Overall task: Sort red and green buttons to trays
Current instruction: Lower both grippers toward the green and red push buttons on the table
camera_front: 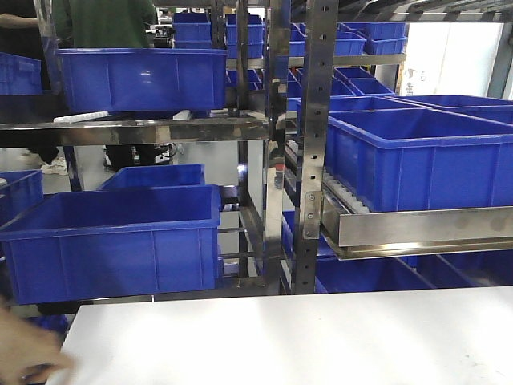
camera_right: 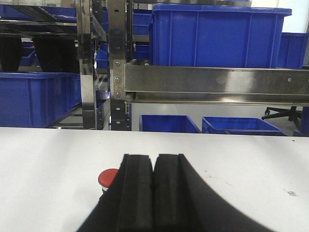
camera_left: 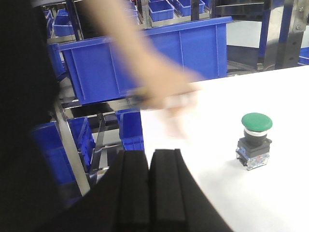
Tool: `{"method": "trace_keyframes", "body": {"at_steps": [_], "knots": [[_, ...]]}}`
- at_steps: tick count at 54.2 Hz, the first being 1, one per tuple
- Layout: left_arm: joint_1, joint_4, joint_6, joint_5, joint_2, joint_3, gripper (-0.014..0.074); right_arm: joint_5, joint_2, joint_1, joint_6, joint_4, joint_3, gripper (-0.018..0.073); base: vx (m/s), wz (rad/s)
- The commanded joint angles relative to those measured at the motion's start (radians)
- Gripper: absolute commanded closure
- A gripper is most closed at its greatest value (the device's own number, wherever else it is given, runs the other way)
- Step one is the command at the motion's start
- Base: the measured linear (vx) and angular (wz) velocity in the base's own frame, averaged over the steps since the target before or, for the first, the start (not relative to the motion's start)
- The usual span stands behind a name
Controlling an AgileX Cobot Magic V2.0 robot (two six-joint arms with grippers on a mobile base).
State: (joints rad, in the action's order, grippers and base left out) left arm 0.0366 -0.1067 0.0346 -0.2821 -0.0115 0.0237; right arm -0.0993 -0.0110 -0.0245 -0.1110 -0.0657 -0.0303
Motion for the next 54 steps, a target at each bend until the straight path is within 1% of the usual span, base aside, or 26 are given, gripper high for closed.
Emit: {"method": "trace_keyframes", "body": {"at_steps": [1,19,21,24,27,29,38,39,42,46,50,52,54], "knots": [[0.002,0.008,0.008,0.082,0.008,-0.03,0.0603,0.082,-0.006,0.006,-0.004,0.004,-0.007,0.0567,0.0,0.0],[0.002,0.008,0.008,0.082,0.008,-0.03,0.0603,0.09,-0.006,0.006,-0.004,0.004,-0.007,0.0567,0.0,0.0],[0.002,-0.002,0.0,0.081,0.008,-0.03,0.0603,0.088,-0.006,0.006,-0.004,0.004,-0.007,0.0567,0.0,0.0],[0.002,-0.038,-0.022,0.079,0.008,-0.03,0.0603,0.091,-0.006,0.006,-0.004,0.004,-0.007,0.0567,0.0,0.0],[0.002,-0.073,-0.025,0.079,0.008,-0.03,0.0603,0.092,-0.006,0.006,-0.004,0.004,-0.007,0.0567,0.0,0.0],[0.002,-0.083,-0.025,0.079,0.008,-0.03,0.0603,0.126,-0.006,0.006,-0.004,0.004,-0.007,0.0567,0.0,0.0],[0.002,-0.079,-0.025,0.079,0.008,-0.03,0.0603,0.267,-0.006,0.006,0.003,-0.003,-0.007,0.0567,0.0,0.0],[0.002,-0.082,-0.035,0.082,0.008,-0.03,0.0603,0.278,-0.006,0.006,0.003,-0.003,-0.007,0.0567,0.0,0.0],[0.002,-0.122,-0.061,0.095,0.008,-0.03,0.0603,0.299,-0.006,0.006,0.003,-0.003,-0.007,0.0567,0.0,0.0],[0.002,-0.223,-0.122,0.131,0.008,-0.03,0.0603,0.309,-0.006,0.006,0.003,-0.003,-0.007,0.0567,0.0,0.0],[0.002,-0.323,-0.153,0.179,0.008,-0.03,0.0603,0.311,-0.006,0.006,0.003,-0.003,-0.007,0.0567,0.0,0.0],[0.002,-0.371,-0.152,0.233,0.008,-0.033,0.0603,0.312,-0.006,0.006,0.003,-0.003,-0.007,0.0567,0.0,0.0],[0.002,-0.397,-0.151,0.295,0.008,-0.034,0.0603,0.315,-0.006,0.006,0.003,-0.003,-0.007,0.0567,0.0,0.0]]}}
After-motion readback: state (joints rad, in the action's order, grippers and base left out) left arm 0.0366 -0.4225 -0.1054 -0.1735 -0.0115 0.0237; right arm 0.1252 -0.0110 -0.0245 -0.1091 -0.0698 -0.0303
